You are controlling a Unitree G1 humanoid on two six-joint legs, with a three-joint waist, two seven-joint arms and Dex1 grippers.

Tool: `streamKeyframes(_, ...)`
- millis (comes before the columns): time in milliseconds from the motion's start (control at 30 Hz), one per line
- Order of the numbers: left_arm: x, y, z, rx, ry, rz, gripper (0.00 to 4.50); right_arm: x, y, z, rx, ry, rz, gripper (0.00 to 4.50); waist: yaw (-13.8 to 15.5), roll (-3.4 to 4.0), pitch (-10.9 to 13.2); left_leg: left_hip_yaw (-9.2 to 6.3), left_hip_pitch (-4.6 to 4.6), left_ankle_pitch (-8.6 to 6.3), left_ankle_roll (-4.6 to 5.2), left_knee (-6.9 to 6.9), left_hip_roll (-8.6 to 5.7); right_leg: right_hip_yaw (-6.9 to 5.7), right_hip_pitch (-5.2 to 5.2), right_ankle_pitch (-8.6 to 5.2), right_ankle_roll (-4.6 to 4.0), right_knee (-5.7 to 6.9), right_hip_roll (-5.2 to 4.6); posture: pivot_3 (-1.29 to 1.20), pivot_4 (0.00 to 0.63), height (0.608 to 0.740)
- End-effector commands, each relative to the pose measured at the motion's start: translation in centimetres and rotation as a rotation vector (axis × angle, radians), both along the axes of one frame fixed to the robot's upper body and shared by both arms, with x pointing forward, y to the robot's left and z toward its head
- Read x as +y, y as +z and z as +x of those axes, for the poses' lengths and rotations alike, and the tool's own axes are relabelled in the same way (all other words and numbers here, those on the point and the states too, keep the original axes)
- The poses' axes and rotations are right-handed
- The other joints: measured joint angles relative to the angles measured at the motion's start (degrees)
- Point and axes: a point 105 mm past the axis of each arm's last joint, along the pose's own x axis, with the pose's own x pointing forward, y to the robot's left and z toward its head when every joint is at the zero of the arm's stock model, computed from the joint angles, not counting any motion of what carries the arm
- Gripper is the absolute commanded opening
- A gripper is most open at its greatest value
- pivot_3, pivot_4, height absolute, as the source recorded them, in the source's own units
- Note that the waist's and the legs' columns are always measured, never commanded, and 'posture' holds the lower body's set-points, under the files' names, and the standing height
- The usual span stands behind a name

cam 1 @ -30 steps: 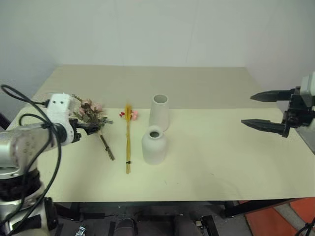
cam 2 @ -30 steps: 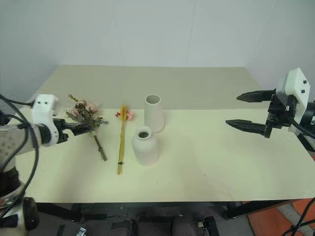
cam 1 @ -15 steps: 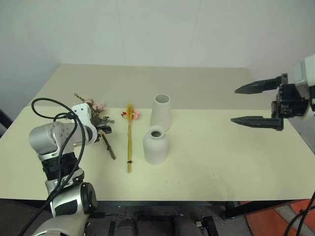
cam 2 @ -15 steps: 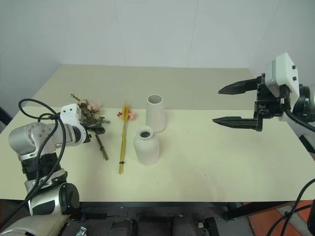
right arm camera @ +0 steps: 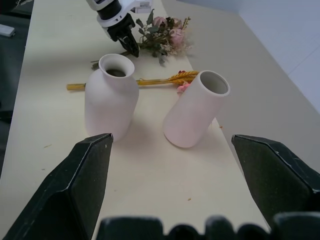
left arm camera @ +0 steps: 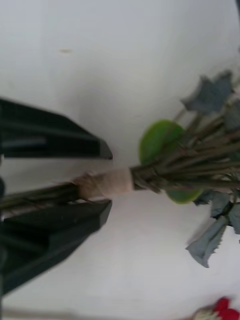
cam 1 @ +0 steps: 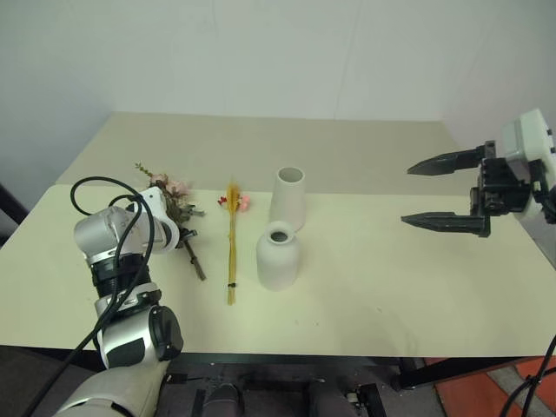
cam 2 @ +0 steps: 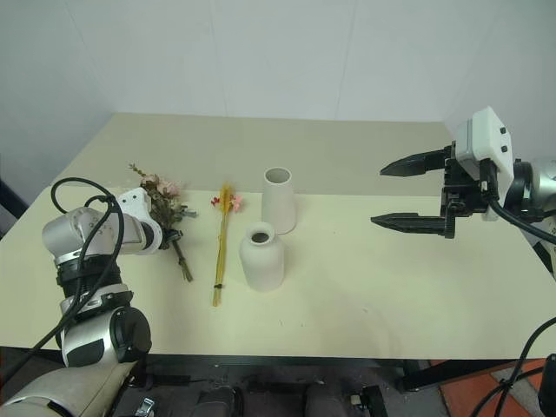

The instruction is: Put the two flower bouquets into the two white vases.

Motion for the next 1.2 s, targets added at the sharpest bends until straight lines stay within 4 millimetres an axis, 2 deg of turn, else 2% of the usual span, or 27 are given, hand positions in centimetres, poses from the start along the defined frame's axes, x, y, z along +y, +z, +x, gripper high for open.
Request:
streamKeyframes(33, 0.3, 0.2, 1.2, -0.025, 0.014, 0.043, 0.07, -0.5, 1.0, -0.2, -0.062, -0.031, 0.005, 4.5, 0.0, 0.0, 0.0, 0.0, 0.0, 0.0, 0.0, 0.0, -0.01, 0.01, -0.01, 0.0, 0.0, 0.0, 0.0, 0.0, 0.15, 0.74)
streamKeyframes(100, 0.3, 0.5, 1.7, -0.042, 0.033, 0.033, 0.07, -0.6, 1.0, -0.2, -0.063, -0.04, 0.01, 4.5, 0.0, 0.0, 0.0, 0.0, 0.0, 0.0, 0.0, 0.0, -0.01, 0.01, -0.01, 0.0, 0.0, 0.0, 0.0, 0.0, 0.15, 0.74)
streamKeyframes(200, 0.7, 2.6, 2.4, -0.143, 0.067, 0.097, 0.07, -0.9, 1.0, -0.4, -0.065, -0.056, 0.007, 4.5, 0.0, 0.0, 0.0, -0.01, -0.01, 0.0, 0.0, 0.0, -0.01, 0.0, -0.01, 0.0, 0.01, 0.0, -0.01, 0.0, 0.15, 0.74)
streamKeyframes(300, 0.9, 6.3, 3.0, -0.316, 0.104, 0.077, 0.07, -1.2, 0.9, -0.4, -0.068, -0.076, 0.011, 4.5, 0.0, -0.02, 0.0, -0.02, -0.16, 0.01, -0.01, 0.0, 0.0, 0.0, -0.12, 0.03, 0.01, -0.02, -0.01, 0.0, 0.15, 0.74)
streamKeyframes(400, 0.7, 12.6, 3.5, -0.668, 0.139, -0.09, 0.07, -1.4, 0.8, -0.3, -0.074, -0.1, 0.024, 4.5, 0.0, -0.02, 0.0, -0.04, -0.26, 0.01, -0.02, 0.0, 0.0, -0.01, -0.19, 0.19, -0.22, -0.05, -0.01, 0.0, 0.15, 0.74)
streamKeyframes(433, 0.7, 15.2, 3.2, -0.833, 0.125, -0.079, 0.07, -1.5, 0.7, -0.3, -0.076, -0.106, 0.031, 4.5, 0.1, -0.02, 0.0, -0.05, -0.31, 0.01, -0.03, 0.0, 0.0, -0.04, -0.21, 0.21, -0.25, -0.07, -0.02, 0.0, 0.15, 0.74)
streamKeyframes(500, -0.3, 18.5, 2.6, -1.066, 0.045, -0.078, 0.07, -1.4, 0.7, -0.3, -0.085, -0.11, 0.047, 4.5, 0.2, -0.02, 0.0, -0.05, -0.34, 0.02, -0.04, 0.0, -0.01, -0.05, -0.2, 0.24, -0.28, -0.13, -0.04, 0.0, 0.15, 0.74)
streamKeyframes(600, -2.0, 21.0, 2.4, -1.265, -0.069, -0.284, 0.07, -1.0, 0.6, -0.5, -0.095, -0.107, 0.069, 4.5, 0.3, -0.02, 0.0, -0.02, -0.34, 0.02, -0.05, 0.0, -0.03, -0.04, -0.17, 0.25, -0.3, -0.18, -0.05, 0.0, 0.15, 0.74)
streamKeyframes(667, -4.0, 21.6, 2.8, -1.33, -0.167, -0.406, 0.07, -0.8, 0.5, -0.6, -0.1, -0.109, 0.082, 4.5, 0.7, -0.02, 0.0, -0.03, -0.33, 0.03, -0.04, 0.03, -0.04, -0.05, -0.13, 0.2, -0.16, -0.18, -0.06, 0.0, 0.15, 0.74)
streamKeyframes(767, -6.7, 21.3, 3.9, -1.372, -0.278, -0.427, 0.07, -0.6, 0.4, -1.0, -0.114, -0.12, 0.096, 4.5, 1.2, -0.02, 0.0, -0.04, -0.32, 0.04, -0.04, 0.12, -0.07, -0.06, -0.07, 0.05, 0.14, -0.18, -0.05, 0.0, 0.15, 0.74)
streamKeyframes(867, -7.9, 21.5, 4.9, -1.384, -0.277, -0.564, 0.07, -0.5, 0.4, -1.4, -0.128, -0.142, 0.11, 4.5, 1.4, -0.02, 0.0, -0.04, -0.37, 0.04, -0.04, 0.17, -0.08, -0.04, -0.09, 0.08, 0.17, -0.19, -0.05, 0.0, 0.15, 0.74)
streamKeyframes(933, -9.5, 21.3, 5.7, -1.369, -0.274, -0.613, 0.07, -0.6, 0.3, -2.0, -0.135, -0.165, 0.119, 4.5, 1.6, -0.03, 0.0, -0.06, -0.47, 0.04, -0.03, 0.16, -0.07, -0.05, -0.16, 0.08, 0.18, -0.25, -0.05, 0.0, 0.15, 0.74)
streamKeyframes(1200, -14.4, 21.3, 6.4, -1.331, -0.346, -0.674, 0.07, -1.1, -0.1, -3.6, -0.138, -0.245, 0.123, 4.5, 1.5, -0.04, 0.0, -0.08, -0.52, 0.01, -0.01, 0.13, -0.12, -0.03, -0.14, 0.05, 0.25, -0.35, -0.09, 0.0, 0.15, 0.74)
